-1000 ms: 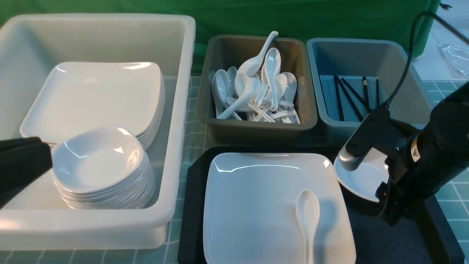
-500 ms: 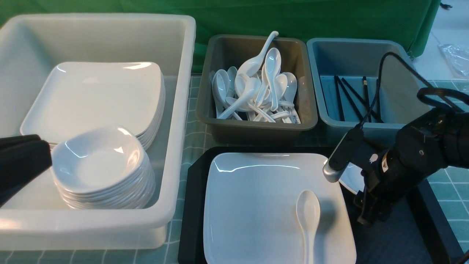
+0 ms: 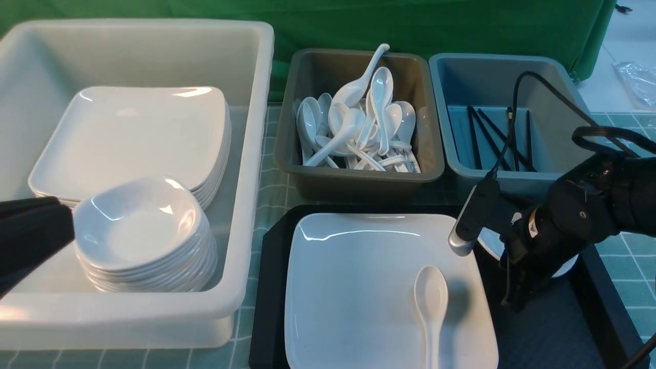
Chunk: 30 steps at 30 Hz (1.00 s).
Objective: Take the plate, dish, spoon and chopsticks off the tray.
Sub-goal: Use the right arm to grab a small plate from the dinner plate, then use the right arm to put the small plate into the large storage box on the left
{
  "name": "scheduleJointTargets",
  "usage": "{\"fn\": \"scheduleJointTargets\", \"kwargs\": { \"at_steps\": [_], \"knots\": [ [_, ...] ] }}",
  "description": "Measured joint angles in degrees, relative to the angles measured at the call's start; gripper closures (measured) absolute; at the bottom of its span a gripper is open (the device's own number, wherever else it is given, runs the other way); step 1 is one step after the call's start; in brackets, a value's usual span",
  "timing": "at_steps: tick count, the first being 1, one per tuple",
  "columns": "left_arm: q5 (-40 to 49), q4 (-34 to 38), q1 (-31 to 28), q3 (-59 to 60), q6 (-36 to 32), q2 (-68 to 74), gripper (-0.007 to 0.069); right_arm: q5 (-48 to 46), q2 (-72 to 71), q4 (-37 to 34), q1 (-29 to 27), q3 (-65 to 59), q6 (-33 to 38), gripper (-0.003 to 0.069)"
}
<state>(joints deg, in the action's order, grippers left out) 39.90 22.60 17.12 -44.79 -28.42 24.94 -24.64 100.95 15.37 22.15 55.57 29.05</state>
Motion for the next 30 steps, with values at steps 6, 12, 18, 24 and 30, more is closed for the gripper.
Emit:
{"fn": "scheduleJointTargets", "kwargs": {
  "at_steps": [6, 12, 18, 24, 30],
  "knots": [
    [0.18, -0.33, 0.00, 0.00, -1.09, 0.00, 0.0608, -14.17, -8.43, -0.67, 4.67, 1.53, -6.07, 0.0590],
    [0.37, -6.66, 0.00, 0.00, 1.34, 0.00, 0.0608, -24.57, -18.31, -2.42, 17.28, 12.91, -14.18, 0.0603],
    [5.34, -21.21, 0.00, 0.00, 15.65, -1.45, 0.0608, -17.01, -14.16, -3.19, 33.79, 30.51, -4.26, 0.0603],
    [12.14, -26.12, 0.00, -0.28, 23.07, -7.94, 0.0608, -8.64, 0.85, -4.13, 42.72, 43.03, 8.34, 0.0603],
    [17.04, -28.35, 0.00, -0.50, 25.90, -12.73, 0.0608, -7.05, 13.71, -3.78, 43.17, 50.80, 12.47, 0.0604]
  ]
}}
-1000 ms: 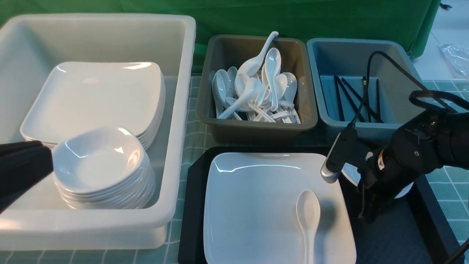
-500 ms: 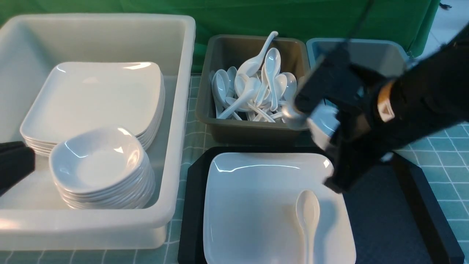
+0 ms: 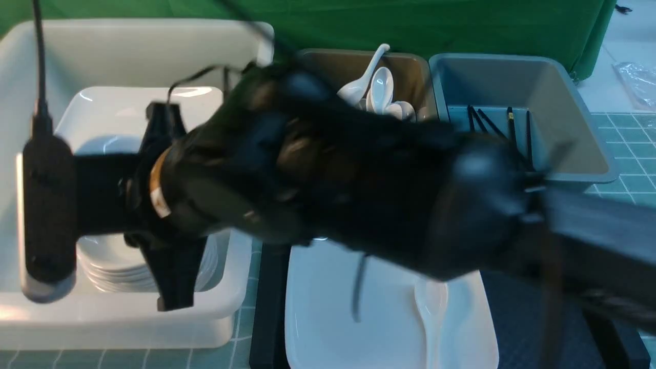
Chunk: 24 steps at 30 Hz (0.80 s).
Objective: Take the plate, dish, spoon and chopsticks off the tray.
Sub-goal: Use the right arm to put the small plate into the large storage box on the left, then use the left arm to grab a soup spoon from the plate
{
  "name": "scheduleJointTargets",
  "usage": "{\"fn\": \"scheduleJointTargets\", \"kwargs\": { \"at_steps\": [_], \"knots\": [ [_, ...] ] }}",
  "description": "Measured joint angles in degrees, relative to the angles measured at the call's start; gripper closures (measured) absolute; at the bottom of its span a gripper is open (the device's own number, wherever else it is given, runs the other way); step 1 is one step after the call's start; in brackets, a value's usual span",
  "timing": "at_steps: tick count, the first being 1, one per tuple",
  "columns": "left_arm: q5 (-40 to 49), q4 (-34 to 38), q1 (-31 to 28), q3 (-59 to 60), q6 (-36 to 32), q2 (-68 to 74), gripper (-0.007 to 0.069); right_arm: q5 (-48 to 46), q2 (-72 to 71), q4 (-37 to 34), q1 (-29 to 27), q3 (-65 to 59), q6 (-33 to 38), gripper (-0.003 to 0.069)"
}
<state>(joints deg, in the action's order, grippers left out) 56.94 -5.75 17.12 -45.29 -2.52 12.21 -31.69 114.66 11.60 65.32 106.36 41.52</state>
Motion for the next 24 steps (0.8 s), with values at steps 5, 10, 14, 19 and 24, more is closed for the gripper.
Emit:
{"fn": "scheduleJointTargets", "kwargs": {
  "at_steps": [5, 10, 14, 19, 24],
  "knots": [
    [1.72, -0.18, 0.00, -0.04, 0.14, -0.88, 0.0608, 3.61, 4.57, 2.13, 0.00, 1.57, 0.22, 0.0556],
    [0.24, 0.31, 0.00, -0.04, -1.78, -0.92, 0.0608, 2.37, 5.38, 2.65, 0.00, 1.62, -0.25, 0.0279],
    [-1.56, 2.33, 0.00, -0.04, -1.69, -0.92, 0.0608, -0.76, 4.91, 2.77, 0.00, 2.06, -1.95, 0.0148],
    [-1.76, 6.60, 0.00, -0.11, -2.50, 1.69, 0.0608, -16.30, -0.03, 4.05, 0.29, 3.66, -7.48, 0.0112],
    [-0.76, 11.94, 0.00, -0.14, -7.48, 11.96, 0.0608, -33.11, -9.14, 4.60, -1.04, 3.85, -17.20, 0.0235]
  ]
}}
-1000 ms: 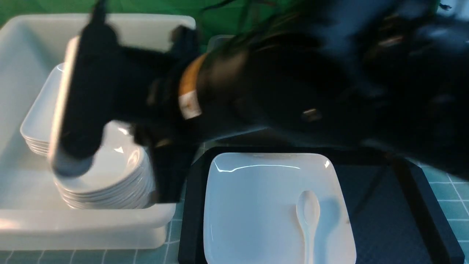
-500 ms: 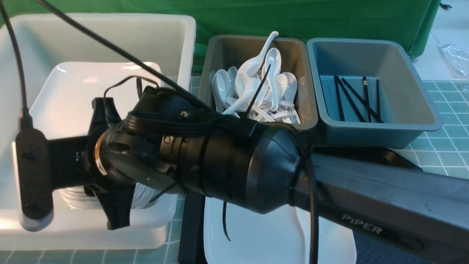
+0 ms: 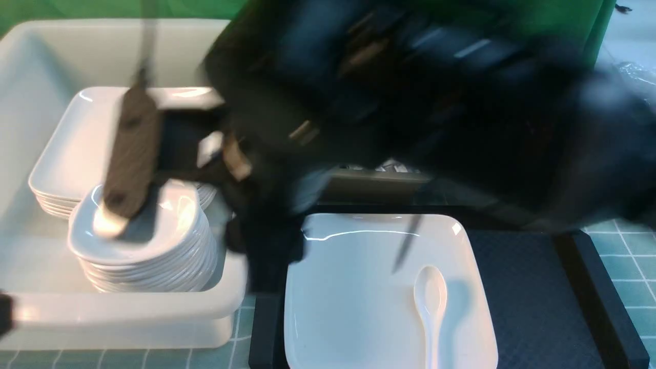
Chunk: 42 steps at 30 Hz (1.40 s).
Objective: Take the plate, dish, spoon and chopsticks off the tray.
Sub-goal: Use the left arm to grab a soup spoon from the plate
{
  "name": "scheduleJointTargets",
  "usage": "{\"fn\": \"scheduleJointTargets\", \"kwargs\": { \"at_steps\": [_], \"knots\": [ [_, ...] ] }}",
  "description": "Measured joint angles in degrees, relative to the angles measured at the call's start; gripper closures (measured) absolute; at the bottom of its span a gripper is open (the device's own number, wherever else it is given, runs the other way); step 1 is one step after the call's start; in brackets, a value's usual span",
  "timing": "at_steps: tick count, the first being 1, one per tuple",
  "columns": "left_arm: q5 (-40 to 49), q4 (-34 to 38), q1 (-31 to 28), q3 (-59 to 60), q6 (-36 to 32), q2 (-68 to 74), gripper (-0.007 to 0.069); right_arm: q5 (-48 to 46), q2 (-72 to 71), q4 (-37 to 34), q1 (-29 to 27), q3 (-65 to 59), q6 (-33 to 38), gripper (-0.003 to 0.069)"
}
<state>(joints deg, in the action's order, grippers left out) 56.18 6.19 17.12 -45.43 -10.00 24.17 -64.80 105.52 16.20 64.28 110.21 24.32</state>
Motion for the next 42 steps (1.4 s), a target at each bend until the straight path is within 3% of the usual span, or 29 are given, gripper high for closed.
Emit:
{"fn": "scheduleJointTargets", "kwargs": {
  "at_steps": [1, 6, 9, 13, 15, 19, 22, 25, 27, 31, 37, 42],
  "knots": [
    [-0.35, 4.81, 0.00, 0.00, -3.76, 4.97, 0.0608, 0.00, -3.54, 0.18, -1.97, -1.64, -3.31, 0.0324],
    [-2.67, 20.20, 0.00, -0.80, -15.96, 20.26, 0.0608, 0.00, -12.05, 0.54, -9.17, -11.67, -12.69, 0.0548],
    [-4.72, 29.02, 0.27, -1.84, -22.00, 30.78, 0.0608, 0.05, -19.34, 0.68, -14.72, -21.42, -17.25, 0.0590],
    [-10.67, 30.80, 5.06, -3.70, -23.37, 41.90, 0.0615, 0.05, -32.14, 0.90, -21.01, -34.41, -20.72, 0.0590],
    [-13.20, 30.27, 8.58, -4.71, -22.12, 45.33, 0.0620, 0.05, -35.79, 0.97, -22.47, -38.15, -21.30, 0.0589],
    [-19.56, 22.82, 21.49, -10.47, -10.35, 55.63, 0.0624, 0.91, -47.86, 0.91, -25.00, -46.28, -23.40, 0.0584],
    [-19.56, 13.57, 29.38, -18.05, 1.28, 64.91, 0.0618, 1.78, -53.41, 0.85, -25.18, -48.76, -23.47, 0.0578],
    [-17.13, 7.97, 33.86, -24.40, 7.86, 72.26, 0.0588, 2.13, -57.51, 0.79, -25.18, -49.99, -22.73, 0.0573],
    [-15.37, 6.56, 35.14, -27.57, 9.38, 75.94, 0.0557, 2.13, -58.82, 0.72, -25.18, -50.18, -22.18, 0.0572],
    [-9.38, 3.43, 36.00, -36.31, 12.75, 85.65, 0.0393, 2.86, -62.73, 0.67, -25.18, -50.54, -21.78, 0.0571],
    [-7.82, -2.00, 36.00, -40.98, 17.68, 91.29, 0.0188, 5.35, -65.64, 0.67, -25.18, -53.31, -21.43, 0.0569],
    [-8.52, -5.52, 36.00, -41.11, 19.02, 93.87, 0.0148, 6.52, -65.96, 0.60, -25.18, -54.56, -21.21, 0.0566]
  ]
}}
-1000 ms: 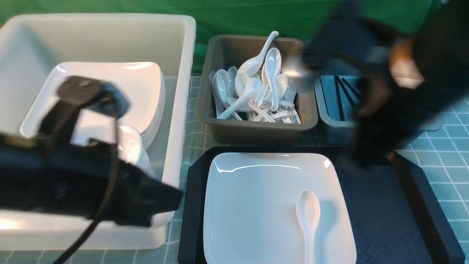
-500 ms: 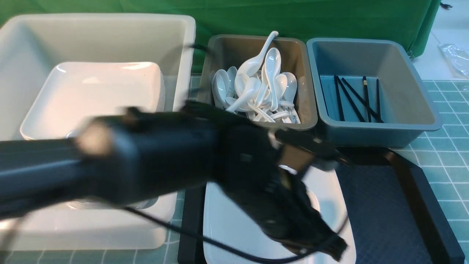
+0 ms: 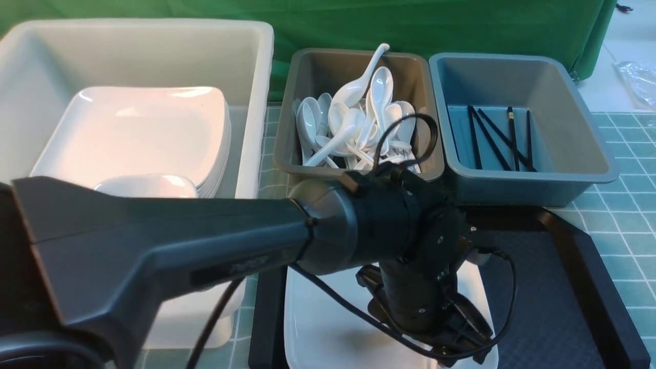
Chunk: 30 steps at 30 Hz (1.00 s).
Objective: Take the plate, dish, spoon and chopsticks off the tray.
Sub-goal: Use the left arm to grab a soup spoon from the plate, then use the left arm to put the soup spoon into the small storage box in the middle
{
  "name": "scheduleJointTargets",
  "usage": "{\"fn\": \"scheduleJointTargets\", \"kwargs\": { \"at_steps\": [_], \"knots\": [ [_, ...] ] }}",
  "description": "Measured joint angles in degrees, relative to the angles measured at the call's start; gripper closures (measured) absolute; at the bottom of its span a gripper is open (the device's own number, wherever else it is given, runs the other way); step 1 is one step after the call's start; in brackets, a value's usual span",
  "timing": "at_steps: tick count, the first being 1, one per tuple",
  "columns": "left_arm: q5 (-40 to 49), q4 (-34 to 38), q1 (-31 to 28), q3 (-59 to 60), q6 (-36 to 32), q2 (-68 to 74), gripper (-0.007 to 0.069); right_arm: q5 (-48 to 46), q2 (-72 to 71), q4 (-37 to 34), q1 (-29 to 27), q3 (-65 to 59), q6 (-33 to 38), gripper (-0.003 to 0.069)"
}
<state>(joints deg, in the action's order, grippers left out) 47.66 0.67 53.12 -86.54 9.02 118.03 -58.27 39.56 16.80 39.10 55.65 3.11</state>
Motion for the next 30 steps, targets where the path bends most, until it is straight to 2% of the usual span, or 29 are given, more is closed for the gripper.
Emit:
{"fn": "scheduleJointTargets", "kwargs": {
  "at_steps": [4, 5, 6, 8, 10, 16, 18, 21, 23, 24, 25, 26, 27, 30],
  "knots": [
    [-0.63, -0.67, 0.00, -0.35, 0.28, 0.80, 0.0253, 0.55, -0.09, 0.00, 0.00, -0.05, 0.23, 0.0563],
    [-0.63, -0.67, 0.00, -0.35, 0.28, 0.80, 0.0253, 0.55, -0.09, 0.00, 0.00, -0.05, 0.23, 0.0562],
    [-1.52, -0.67, 0.00, -0.49, 0.34, 1.15, 0.0362, 0.79, -0.09, 0.00, 0.00, -0.05, 0.35, 0.0560],
    [-1.58, 0.32, 0.00, -0.49, 0.57, 1.16, 0.0471, 0.90, -0.09, -0.02, 0.00, -0.05, 0.35, 0.0557],
    [-1.50, 0.29, 0.05, -0.49, 0.20, 1.16, 0.0517, 0.90, -0.09, -0.02, 0.00, -0.05, 0.35, 0.0554],
    [1.65, -3.68, 0.05, -1.81, -0.30, -1.46, 0.0517, 0.90, -0.14, -0.07, 0.00, -0.05, 0.35, 0.0545],
    [2.05, -10.43, -0.25, -5.10, -0.19, -5.35, 0.0517, 1.55, -0.14, 0.00, 0.00, -0.05, 0.35, 0.0541],
    [-0.43, -15.23, -2.14, -8.92, 0.09, -8.28, 0.0517, 2.38, -0.14, 0.00, 0.00, -0.05, 0.35, 0.0540],
    [-3.37, -16.86, -4.96, -11.95, 0.09, -9.03, 0.0517, 2.88, -0.14, 0.05, 0.00, -0.05, 0.35, 0.0539],
    [-8.71, -16.95, -9.20, -14.92, 0.09, -8.72, 0.0517, 3.05, -0.14, 0.05, 0.00, -0.05, 0.35, 0.0538],
    [-10.44, -16.74, -11.25, -16.01, 0.09, -8.23, 0.0517, 3.05, -0.14, 0.05, 0.00, -0.05, 0.35, 0.0537],
    [-11.62, -16.49, -11.76, -16.25, 0.09, -8.07, 0.0517, 3.05, -0.14, 0.05, 0.00, -0.05, 0.35, 0.0536],
    [-16.11, -15.17, -15.25, -17.81, 0.04, -6.71, 0.0517, 3.05, -0.14, 0.05, 0.00, -0.05, 0.35, 0.0536],
    [-23.64, -12.21, -21.05, -20.46, -1.66, -2.71, 0.0517, 3.05, -0.14, 0.00, 0.00, -0.05, 0.35, 0.0536]
  ]
}}
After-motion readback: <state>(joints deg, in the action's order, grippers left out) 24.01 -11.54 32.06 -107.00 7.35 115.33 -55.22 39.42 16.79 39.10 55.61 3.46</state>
